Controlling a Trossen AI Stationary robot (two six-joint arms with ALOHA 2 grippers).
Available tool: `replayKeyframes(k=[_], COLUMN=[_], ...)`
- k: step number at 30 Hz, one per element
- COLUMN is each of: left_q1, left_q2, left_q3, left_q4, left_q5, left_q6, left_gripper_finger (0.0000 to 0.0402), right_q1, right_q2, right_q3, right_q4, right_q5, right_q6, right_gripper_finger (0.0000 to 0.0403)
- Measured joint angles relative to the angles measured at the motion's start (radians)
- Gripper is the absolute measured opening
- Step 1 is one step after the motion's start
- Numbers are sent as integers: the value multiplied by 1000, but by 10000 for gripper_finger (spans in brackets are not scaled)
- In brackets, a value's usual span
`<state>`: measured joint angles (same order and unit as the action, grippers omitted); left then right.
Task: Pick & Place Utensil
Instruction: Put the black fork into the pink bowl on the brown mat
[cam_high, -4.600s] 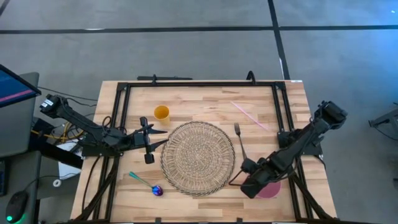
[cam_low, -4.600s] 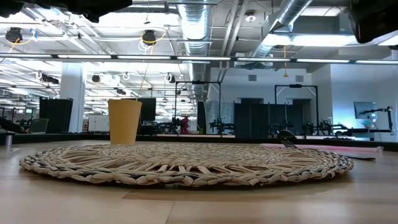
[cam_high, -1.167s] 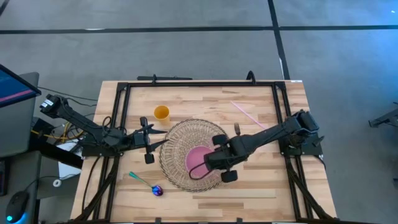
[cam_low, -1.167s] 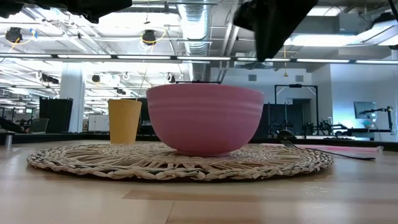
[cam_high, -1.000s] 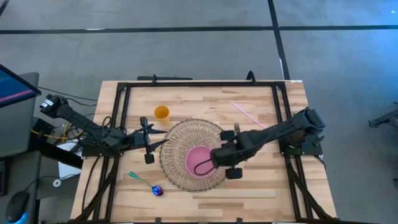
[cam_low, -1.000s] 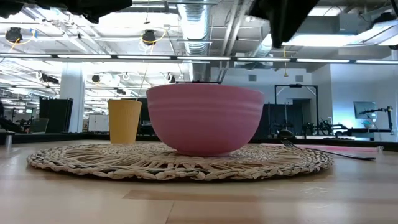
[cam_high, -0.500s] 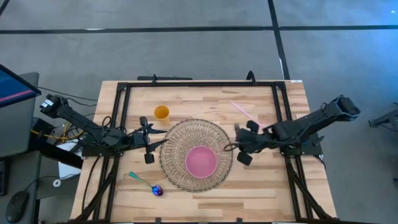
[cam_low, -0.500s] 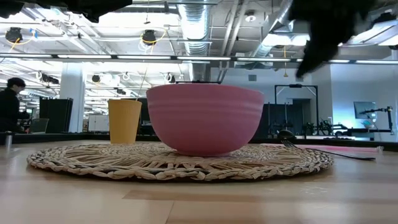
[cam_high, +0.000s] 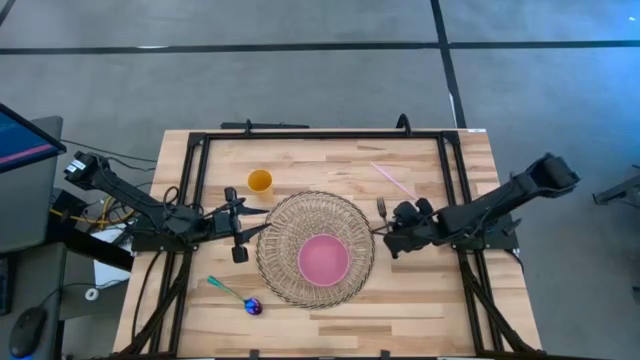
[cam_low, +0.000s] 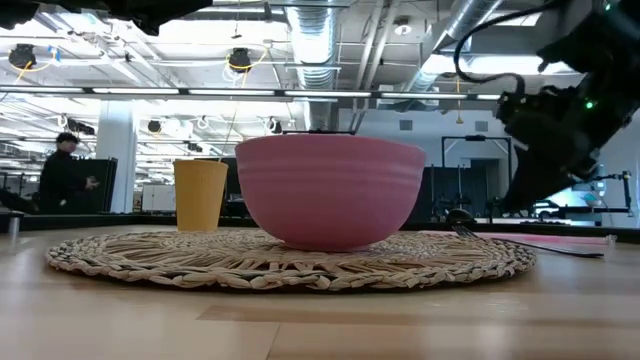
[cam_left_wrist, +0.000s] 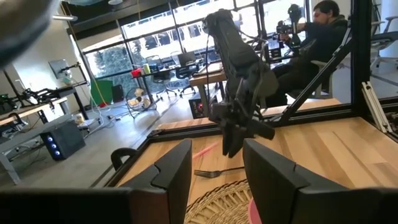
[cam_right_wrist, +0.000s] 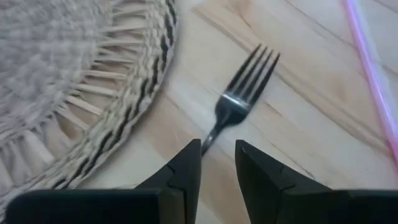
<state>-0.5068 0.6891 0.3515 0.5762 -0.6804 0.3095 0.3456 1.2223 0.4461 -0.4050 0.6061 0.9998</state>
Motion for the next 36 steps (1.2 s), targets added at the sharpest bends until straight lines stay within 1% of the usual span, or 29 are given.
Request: replayKeyframes(k=[6, 13, 17, 19, 21, 24, 25, 30, 33, 36], left_q1=[0, 0, 0, 0, 0, 0, 0, 0, 0, 0], left_q2=[0, 0, 0, 0, 0, 0, 0, 0, 0, 0], left_q3=[0, 0, 0, 0, 0, 0, 0, 0, 0, 0], left_q4=[1, 2, 2, 2, 2, 2, 2, 2, 2, 2], left_q5=[0, 0, 0, 0, 0, 0, 0, 0, 0, 0], left_q6=[0, 0, 0, 0, 0, 0, 0, 0, 0, 0], left_gripper_finger=[145, 145, 145, 145, 145, 145, 145, 145, 145, 145], right_q1=[14, 14, 15, 15, 15, 14, 14, 13, 14, 14], right_q2=[96, 217, 271, 284, 285, 269, 261, 224, 183, 134], right_q3=[1, 1, 4, 5, 5, 3, 3, 0, -1, -1], right_q4=[128, 133, 149, 152, 156, 157, 156, 148, 149, 152], right_q5=[1, 1, 35, 38, 38, 25, 19, -9, -58, -83], right_q6=[8, 117, 148, 164, 169, 170, 170, 165, 157, 156], right_gripper_finger=[92, 92, 92, 84, 66, 21, 12, 16, 6, 7])
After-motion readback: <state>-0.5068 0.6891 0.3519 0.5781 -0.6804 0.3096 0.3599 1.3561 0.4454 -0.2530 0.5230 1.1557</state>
